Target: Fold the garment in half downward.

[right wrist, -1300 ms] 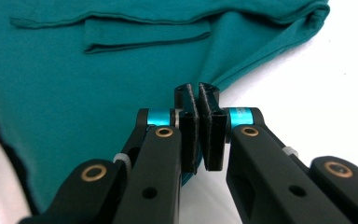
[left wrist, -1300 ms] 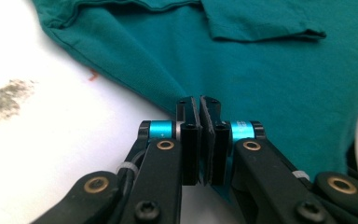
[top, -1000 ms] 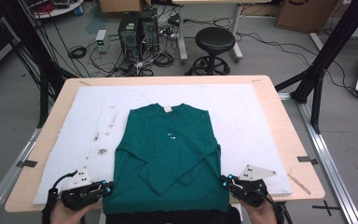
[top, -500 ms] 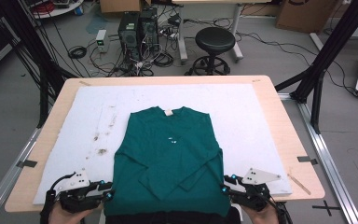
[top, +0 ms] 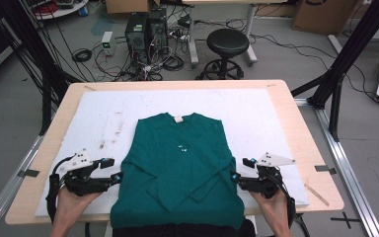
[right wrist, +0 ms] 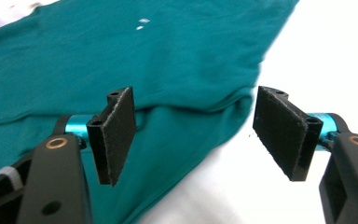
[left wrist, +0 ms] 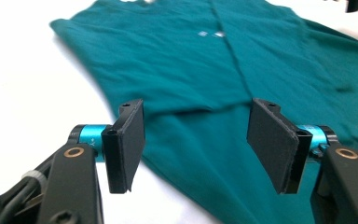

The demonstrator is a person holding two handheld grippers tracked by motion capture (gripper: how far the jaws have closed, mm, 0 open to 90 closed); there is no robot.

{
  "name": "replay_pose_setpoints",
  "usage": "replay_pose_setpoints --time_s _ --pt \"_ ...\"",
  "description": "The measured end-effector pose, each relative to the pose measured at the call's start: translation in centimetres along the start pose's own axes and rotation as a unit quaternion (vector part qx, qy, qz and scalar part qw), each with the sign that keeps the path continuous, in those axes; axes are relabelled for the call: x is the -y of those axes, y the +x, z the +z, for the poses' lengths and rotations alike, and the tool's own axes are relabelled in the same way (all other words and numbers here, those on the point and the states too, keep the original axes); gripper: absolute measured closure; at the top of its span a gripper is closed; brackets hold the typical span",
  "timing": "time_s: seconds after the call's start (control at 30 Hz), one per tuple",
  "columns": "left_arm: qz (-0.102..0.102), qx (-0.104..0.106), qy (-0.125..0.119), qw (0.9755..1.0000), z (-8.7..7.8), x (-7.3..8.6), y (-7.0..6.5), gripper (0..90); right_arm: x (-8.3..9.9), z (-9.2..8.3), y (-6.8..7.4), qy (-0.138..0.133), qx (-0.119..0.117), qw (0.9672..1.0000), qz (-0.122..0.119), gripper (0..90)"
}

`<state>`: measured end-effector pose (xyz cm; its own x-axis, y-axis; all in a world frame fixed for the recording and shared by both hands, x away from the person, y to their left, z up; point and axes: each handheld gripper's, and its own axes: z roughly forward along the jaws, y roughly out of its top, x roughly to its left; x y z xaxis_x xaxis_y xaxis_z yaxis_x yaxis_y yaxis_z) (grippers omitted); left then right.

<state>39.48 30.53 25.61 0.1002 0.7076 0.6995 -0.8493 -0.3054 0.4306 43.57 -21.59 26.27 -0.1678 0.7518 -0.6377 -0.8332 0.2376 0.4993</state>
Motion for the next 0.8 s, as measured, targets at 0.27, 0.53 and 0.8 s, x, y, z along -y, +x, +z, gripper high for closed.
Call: replay_pose_setpoints --time_s 0.27,0.53,0.8 --pt "-0.005 -0.004 0.021 0.9998 2.1 -3.5 2.4 38.8 -1.2 1.4 -1.9 0.01 0.043 0.999 0.001 25.1" --pt "0.01 -0.009 0.054 0.9985 5.0 -7.2 3.7 40.1 -1.2 3.0 -3.0 0.026 0.06 0.9977 0.015 23.9" --pt "0.0 -0.036 0.083 0.9959 9.9 -9.0 6.7 48.7 -0.7 3.1 -2.9 0.004 0.08 0.9968 -0.003 26.0"
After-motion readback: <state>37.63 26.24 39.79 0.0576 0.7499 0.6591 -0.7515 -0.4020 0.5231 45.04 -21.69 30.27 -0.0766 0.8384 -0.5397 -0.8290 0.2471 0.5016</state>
